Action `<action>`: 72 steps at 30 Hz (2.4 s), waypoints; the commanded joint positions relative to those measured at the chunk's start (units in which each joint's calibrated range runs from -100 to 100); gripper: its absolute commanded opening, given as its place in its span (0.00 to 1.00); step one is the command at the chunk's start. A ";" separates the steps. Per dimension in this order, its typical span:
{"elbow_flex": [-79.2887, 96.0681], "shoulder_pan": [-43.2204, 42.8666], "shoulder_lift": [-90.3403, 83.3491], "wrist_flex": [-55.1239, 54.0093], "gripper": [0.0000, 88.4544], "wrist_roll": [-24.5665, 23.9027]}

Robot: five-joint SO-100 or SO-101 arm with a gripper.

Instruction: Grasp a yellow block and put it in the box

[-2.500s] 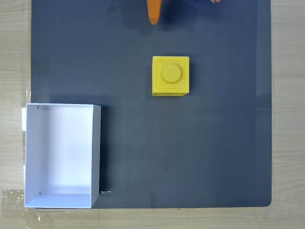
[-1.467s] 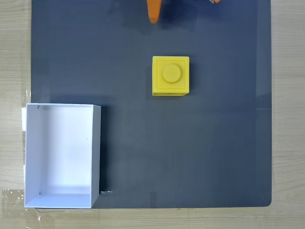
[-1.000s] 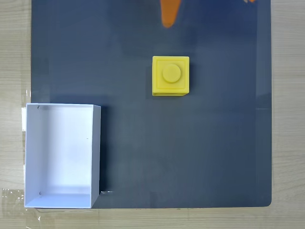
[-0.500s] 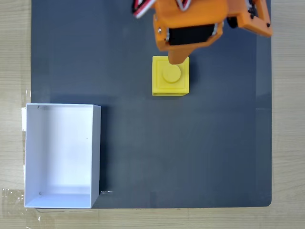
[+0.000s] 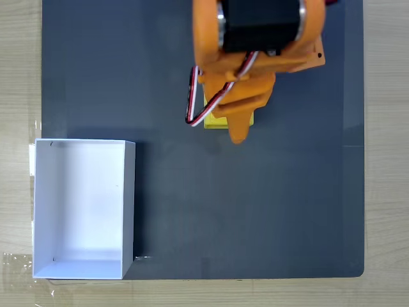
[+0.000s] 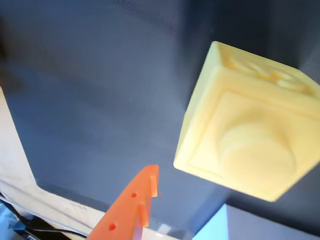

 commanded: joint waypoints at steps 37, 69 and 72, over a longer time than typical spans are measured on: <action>-19.32 0.43 7.73 -7.51 0.22 -0.20; -46.37 29.64 23.75 -35.61 0.26 3.73; -46.28 29.47 25.87 -35.61 0.26 3.73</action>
